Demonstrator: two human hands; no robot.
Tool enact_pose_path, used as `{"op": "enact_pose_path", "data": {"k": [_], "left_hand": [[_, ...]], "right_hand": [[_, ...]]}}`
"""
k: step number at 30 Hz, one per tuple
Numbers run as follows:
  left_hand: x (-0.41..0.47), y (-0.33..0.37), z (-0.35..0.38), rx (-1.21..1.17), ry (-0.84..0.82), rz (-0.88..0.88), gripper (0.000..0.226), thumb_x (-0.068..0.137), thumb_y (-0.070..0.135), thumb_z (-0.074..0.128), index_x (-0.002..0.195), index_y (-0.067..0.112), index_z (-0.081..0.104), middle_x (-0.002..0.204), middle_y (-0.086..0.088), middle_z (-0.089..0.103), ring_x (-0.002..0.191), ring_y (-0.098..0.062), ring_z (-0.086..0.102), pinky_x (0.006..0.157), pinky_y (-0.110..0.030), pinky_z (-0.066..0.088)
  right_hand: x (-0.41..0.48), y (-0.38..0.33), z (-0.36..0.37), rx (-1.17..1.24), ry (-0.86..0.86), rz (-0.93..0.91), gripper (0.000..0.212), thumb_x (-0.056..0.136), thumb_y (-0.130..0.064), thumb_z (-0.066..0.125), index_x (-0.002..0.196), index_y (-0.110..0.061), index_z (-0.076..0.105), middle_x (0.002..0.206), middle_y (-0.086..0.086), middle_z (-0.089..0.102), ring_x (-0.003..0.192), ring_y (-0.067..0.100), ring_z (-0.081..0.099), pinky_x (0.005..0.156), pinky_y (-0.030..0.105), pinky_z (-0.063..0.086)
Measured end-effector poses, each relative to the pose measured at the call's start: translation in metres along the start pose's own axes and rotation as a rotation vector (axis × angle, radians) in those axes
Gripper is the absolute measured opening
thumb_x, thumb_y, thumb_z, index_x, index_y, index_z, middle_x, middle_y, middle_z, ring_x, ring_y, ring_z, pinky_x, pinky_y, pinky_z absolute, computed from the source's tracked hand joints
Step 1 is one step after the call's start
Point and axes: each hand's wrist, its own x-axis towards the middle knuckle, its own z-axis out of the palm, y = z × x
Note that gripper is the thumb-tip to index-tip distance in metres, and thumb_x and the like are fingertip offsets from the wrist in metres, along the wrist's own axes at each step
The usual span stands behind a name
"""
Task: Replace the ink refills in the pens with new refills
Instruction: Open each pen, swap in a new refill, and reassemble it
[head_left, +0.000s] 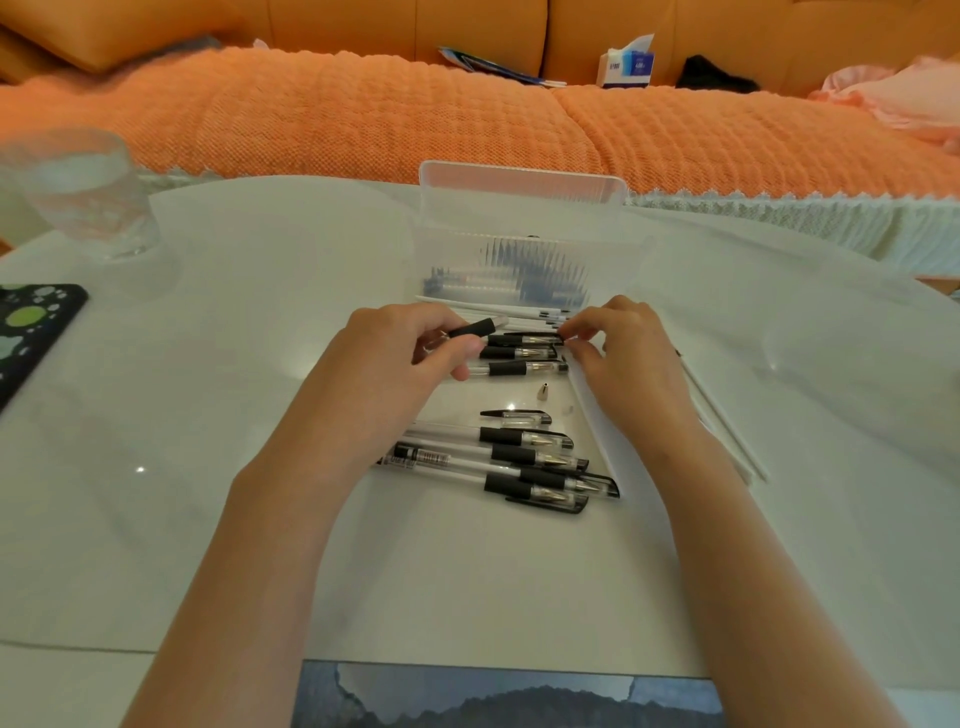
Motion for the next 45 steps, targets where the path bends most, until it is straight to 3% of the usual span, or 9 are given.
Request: {"op": "enact_pose_path", "data": {"k": [9, 15, 18, 20, 24, 26, 32, 38, 45], "left_hand": [[0.000, 0.000, -0.001, 0.019, -0.005, -0.004, 0.012, 0.091, 0.038, 0.056, 0.090, 0.033, 0.066, 0.076, 0.014, 0.068, 0.069, -0.009, 0.059, 0.068, -0.026, 0.047], [0.000, 0.000, -0.001, 0.023, 0.003, -0.011, 0.011, 0.090, 0.039, 0.056, 0.090, 0.034, 0.066, 0.074, 0.015, 0.068, 0.068, -0.009, 0.059, 0.067, -0.026, 0.046], [0.001, -0.001, -0.003, 0.025, 0.012, -0.018, 0.010, 0.090, 0.038, 0.057, 0.088, 0.034, 0.066, 0.075, 0.016, 0.068, 0.073, -0.009, 0.061, 0.069, -0.024, 0.046], [0.001, -0.002, -0.004, -0.005, 0.023, -0.024, 0.009, 0.089, 0.036, 0.059, 0.087, 0.033, 0.067, 0.076, 0.016, 0.068, 0.076, -0.004, 0.062, 0.071, -0.021, 0.045], [0.003, -0.004, -0.007, -0.084, 0.031, -0.036, 0.008, 0.090, 0.030, 0.059, 0.091, 0.029, 0.067, 0.080, 0.014, 0.069, 0.072, 0.004, 0.061, 0.064, -0.004, 0.040], [0.003, -0.005, -0.009, -0.128, 0.050, -0.036, 0.009, 0.091, 0.027, 0.057, 0.092, 0.026, 0.066, 0.081, 0.013, 0.070, 0.074, 0.002, 0.062, 0.071, -0.010, 0.043], [0.004, -0.009, -0.016, -0.173, 0.108, -0.034, 0.010, 0.093, 0.025, 0.054, 0.092, 0.025, 0.064, 0.079, 0.014, 0.070, 0.081, -0.001, 0.062, 0.076, -0.016, 0.041], [0.004, -0.012, -0.019, -0.167, 0.123, -0.012, 0.011, 0.093, 0.023, 0.055, 0.089, 0.025, 0.064, 0.078, 0.013, 0.070, 0.078, 0.002, 0.061, 0.069, -0.001, 0.038], [0.005, -0.012, -0.020, -0.169, 0.105, -0.015, 0.010, 0.091, 0.025, 0.056, 0.089, 0.029, 0.065, 0.076, 0.015, 0.070, 0.078, 0.006, 0.061, 0.066, 0.003, 0.034]], "right_hand": [[0.001, 0.003, -0.003, 0.078, -0.001, 0.079, 0.008, 0.090, -0.012, 0.060, 0.088, -0.009, 0.066, 0.089, -0.003, 0.051, 0.094, 0.017, 0.048, 0.073, 0.020, 0.027], [0.000, 0.007, -0.020, 0.185, 0.127, 0.157, 0.010, 0.092, -0.009, 0.054, 0.090, -0.011, 0.063, 0.088, 0.004, 0.066, 0.083, 0.019, 0.058, 0.072, 0.032, 0.044], [-0.005, 0.004, -0.032, 0.352, 0.114, 0.114, 0.009, 0.091, -0.009, 0.056, 0.088, -0.013, 0.063, 0.080, 0.001, 0.068, 0.073, 0.011, 0.058, 0.069, 0.023, 0.046], [-0.008, 0.002, -0.037, 0.447, 0.067, 0.090, 0.008, 0.090, -0.009, 0.058, 0.087, -0.014, 0.064, 0.078, 0.000, 0.068, 0.071, 0.009, 0.058, 0.071, 0.024, 0.047], [-0.013, 0.004, -0.041, 0.501, -0.009, 0.049, 0.012, 0.090, -0.009, 0.060, 0.083, -0.018, 0.063, 0.075, -0.003, 0.068, 0.062, -0.002, 0.054, 0.063, 0.014, 0.044], [-0.014, 0.005, -0.043, 0.532, -0.015, 0.044, 0.012, 0.090, -0.010, 0.060, 0.083, -0.019, 0.063, 0.074, -0.003, 0.068, 0.061, -0.002, 0.054, 0.060, 0.009, 0.043], [-0.018, 0.006, -0.047, 0.564, -0.030, 0.031, 0.011, 0.090, -0.008, 0.059, 0.085, -0.016, 0.064, 0.074, -0.002, 0.067, 0.060, -0.002, 0.055, 0.059, 0.008, 0.043], [-0.018, 0.007, -0.047, 0.560, -0.030, 0.026, 0.009, 0.090, -0.008, 0.060, 0.086, -0.015, 0.064, 0.073, -0.003, 0.067, 0.060, -0.002, 0.055, 0.059, 0.008, 0.043], [-0.018, 0.006, -0.048, 0.548, -0.044, 0.012, 0.010, 0.089, -0.007, 0.060, 0.085, -0.016, 0.064, 0.073, -0.002, 0.067, 0.060, -0.002, 0.055, 0.060, 0.008, 0.043]]}}
